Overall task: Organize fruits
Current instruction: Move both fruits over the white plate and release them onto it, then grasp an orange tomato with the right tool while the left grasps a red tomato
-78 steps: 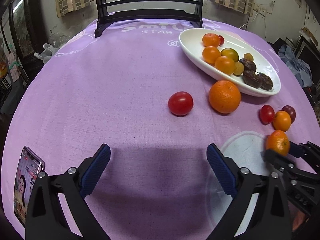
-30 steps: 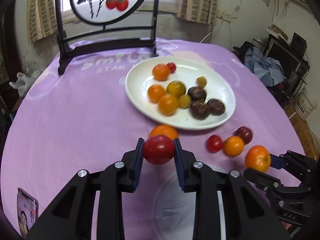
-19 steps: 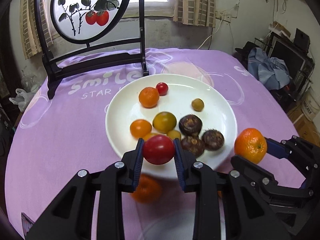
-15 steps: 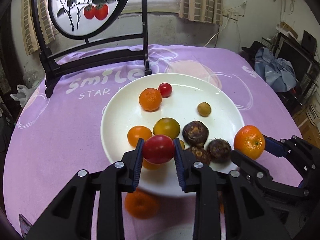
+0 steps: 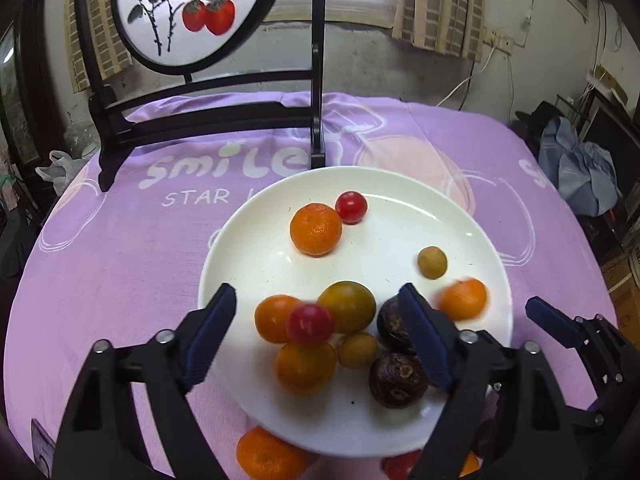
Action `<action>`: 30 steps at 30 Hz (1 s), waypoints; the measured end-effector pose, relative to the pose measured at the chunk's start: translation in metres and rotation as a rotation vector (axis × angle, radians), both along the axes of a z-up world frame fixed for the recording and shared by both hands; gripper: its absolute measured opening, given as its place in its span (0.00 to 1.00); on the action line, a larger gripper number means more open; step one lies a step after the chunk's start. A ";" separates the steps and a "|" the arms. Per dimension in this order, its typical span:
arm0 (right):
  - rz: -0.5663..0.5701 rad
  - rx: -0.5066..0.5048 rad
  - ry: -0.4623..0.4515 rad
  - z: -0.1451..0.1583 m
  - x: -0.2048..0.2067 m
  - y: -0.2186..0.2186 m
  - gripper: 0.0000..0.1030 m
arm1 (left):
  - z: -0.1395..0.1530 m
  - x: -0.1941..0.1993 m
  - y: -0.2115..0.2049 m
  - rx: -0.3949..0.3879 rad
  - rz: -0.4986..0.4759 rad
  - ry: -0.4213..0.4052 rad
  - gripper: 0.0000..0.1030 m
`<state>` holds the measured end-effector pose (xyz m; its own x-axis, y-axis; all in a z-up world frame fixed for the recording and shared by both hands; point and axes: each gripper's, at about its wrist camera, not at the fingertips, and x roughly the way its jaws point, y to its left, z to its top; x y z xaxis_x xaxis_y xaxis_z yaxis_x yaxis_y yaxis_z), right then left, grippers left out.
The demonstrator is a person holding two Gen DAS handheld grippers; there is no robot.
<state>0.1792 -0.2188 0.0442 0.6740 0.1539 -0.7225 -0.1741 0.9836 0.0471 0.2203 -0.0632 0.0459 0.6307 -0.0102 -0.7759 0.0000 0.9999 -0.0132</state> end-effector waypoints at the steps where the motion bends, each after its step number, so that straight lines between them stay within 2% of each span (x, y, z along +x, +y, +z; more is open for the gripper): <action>1: -0.004 0.007 -0.003 0.002 -0.003 -0.002 0.60 | 0.004 -0.005 0.000 -0.005 -0.003 -0.004 0.82; 4: -0.004 0.022 -0.007 0.005 -0.015 -0.007 0.60 | 0.018 -0.022 0.004 -0.012 0.004 -0.024 0.91; 7: -0.004 0.038 -0.008 0.008 -0.029 -0.012 0.65 | 0.027 -0.043 0.010 -0.043 0.013 -0.038 0.91; 9: -0.013 0.035 -0.005 0.008 -0.041 -0.015 0.67 | 0.028 -0.056 0.011 -0.035 0.021 -0.026 0.92; 13: -0.022 0.002 0.005 0.006 -0.064 -0.018 0.68 | 0.025 -0.092 0.012 -0.045 0.026 -0.011 0.95; 17: -0.027 -0.014 0.002 0.009 -0.085 -0.022 0.68 | 0.018 -0.121 0.013 -0.042 -0.028 0.008 0.95; 20: -0.039 -0.015 -0.001 0.010 -0.102 -0.027 0.72 | 0.012 -0.141 0.023 -0.023 -0.013 -0.004 0.95; 23: -0.047 -0.013 0.017 0.004 -0.115 -0.030 0.72 | 0.000 -0.154 0.035 -0.019 -0.010 0.025 0.95; 30: -0.044 -0.051 0.091 -0.022 -0.131 -0.025 0.72 | -0.033 -0.161 0.054 -0.008 0.008 0.075 0.95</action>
